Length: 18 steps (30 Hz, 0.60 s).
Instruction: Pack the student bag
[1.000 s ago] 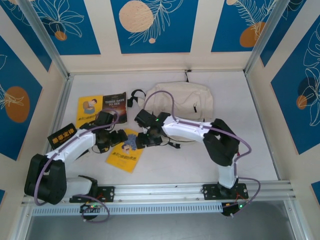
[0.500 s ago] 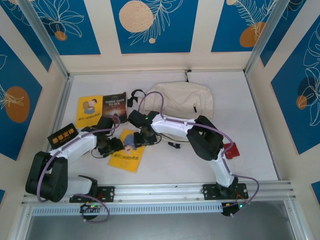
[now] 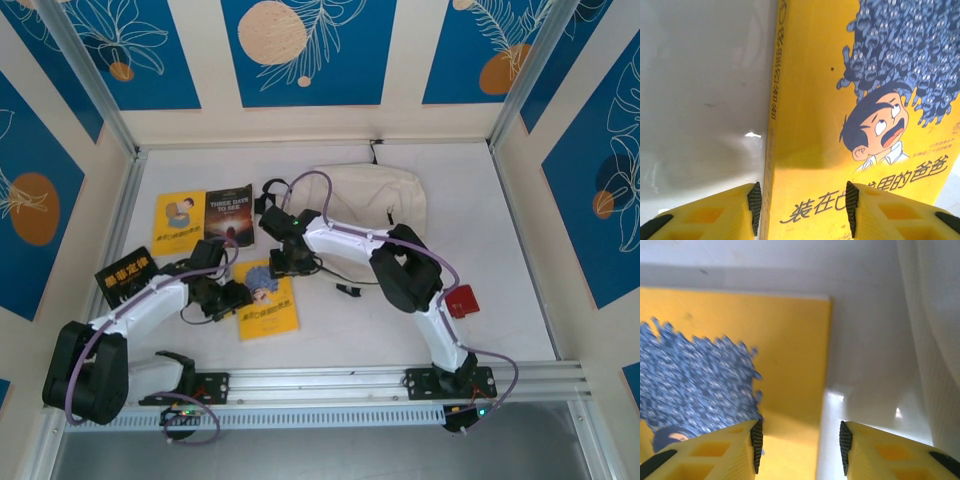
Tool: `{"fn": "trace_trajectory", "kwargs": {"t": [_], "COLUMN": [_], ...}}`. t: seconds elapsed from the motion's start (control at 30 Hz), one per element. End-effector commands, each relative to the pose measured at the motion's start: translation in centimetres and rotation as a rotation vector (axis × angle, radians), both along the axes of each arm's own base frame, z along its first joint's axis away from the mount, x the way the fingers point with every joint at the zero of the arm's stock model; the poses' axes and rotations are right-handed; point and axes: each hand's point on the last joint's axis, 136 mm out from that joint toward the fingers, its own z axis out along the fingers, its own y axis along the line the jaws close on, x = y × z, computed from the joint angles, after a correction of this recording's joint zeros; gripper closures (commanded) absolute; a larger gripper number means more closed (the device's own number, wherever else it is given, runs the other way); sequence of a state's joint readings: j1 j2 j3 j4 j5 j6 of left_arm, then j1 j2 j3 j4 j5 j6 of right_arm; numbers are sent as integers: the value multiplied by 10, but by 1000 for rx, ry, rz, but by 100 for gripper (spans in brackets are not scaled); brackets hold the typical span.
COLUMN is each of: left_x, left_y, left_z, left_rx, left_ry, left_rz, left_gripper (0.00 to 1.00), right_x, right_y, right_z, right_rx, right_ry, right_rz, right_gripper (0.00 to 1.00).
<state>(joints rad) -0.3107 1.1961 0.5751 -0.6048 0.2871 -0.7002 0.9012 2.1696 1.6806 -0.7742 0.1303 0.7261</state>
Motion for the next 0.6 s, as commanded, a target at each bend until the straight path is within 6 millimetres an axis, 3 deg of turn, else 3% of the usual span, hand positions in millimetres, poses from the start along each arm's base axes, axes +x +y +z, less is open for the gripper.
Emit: {"fn": "trace_trajectory", "kwargs": {"t": [0.0,0.17,0.57], "left_x": [2,5,7], "left_y": [4,-2,-22], "left_z": [2,-6,-6], "left_rx": [38,12,-100], "left_ry": [-1,20,30], "left_rz": [-9,-12,-52], "left_gripper": [49,49,49], "right_x": [-21,-41,-49], "right_y": [-13,-15,-10], "right_z": [13,-6,-28], "right_rx": [-3,-20,-19], "right_ry": [41,103,176], "right_rz": [-21,-13,2], "right_gripper": [52,55,64]}}
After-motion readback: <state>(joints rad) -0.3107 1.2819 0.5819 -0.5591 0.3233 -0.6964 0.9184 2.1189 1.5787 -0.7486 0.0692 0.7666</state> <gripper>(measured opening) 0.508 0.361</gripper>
